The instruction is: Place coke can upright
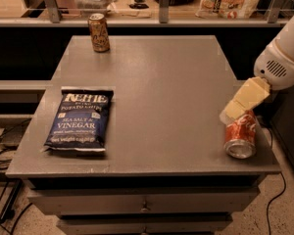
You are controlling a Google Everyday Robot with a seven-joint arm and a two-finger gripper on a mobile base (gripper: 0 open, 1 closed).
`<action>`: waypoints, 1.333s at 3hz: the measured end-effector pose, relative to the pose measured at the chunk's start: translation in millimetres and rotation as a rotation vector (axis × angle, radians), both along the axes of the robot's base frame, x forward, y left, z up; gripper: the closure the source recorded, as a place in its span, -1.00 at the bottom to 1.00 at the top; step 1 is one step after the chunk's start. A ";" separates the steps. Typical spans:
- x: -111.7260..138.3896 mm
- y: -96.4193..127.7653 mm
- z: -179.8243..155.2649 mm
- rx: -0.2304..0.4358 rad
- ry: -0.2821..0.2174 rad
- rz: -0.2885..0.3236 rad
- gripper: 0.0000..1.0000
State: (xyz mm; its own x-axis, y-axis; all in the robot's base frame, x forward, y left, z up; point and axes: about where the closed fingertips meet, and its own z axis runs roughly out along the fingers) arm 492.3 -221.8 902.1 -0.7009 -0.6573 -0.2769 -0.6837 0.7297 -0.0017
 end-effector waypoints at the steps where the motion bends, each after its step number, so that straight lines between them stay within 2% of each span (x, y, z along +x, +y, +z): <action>1: 7.6 2.9 -18.1 0.024 0.056 -0.062 -1.00; 2: 11.3 4.6 -29.0 0.040 0.103 -0.130 -1.00; 4: 15.9 0.7 -37.4 0.020 0.134 -0.170 -1.00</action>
Offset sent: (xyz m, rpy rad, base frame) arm 0.0148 0.0053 -0.0422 0.0598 0.1670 -0.2179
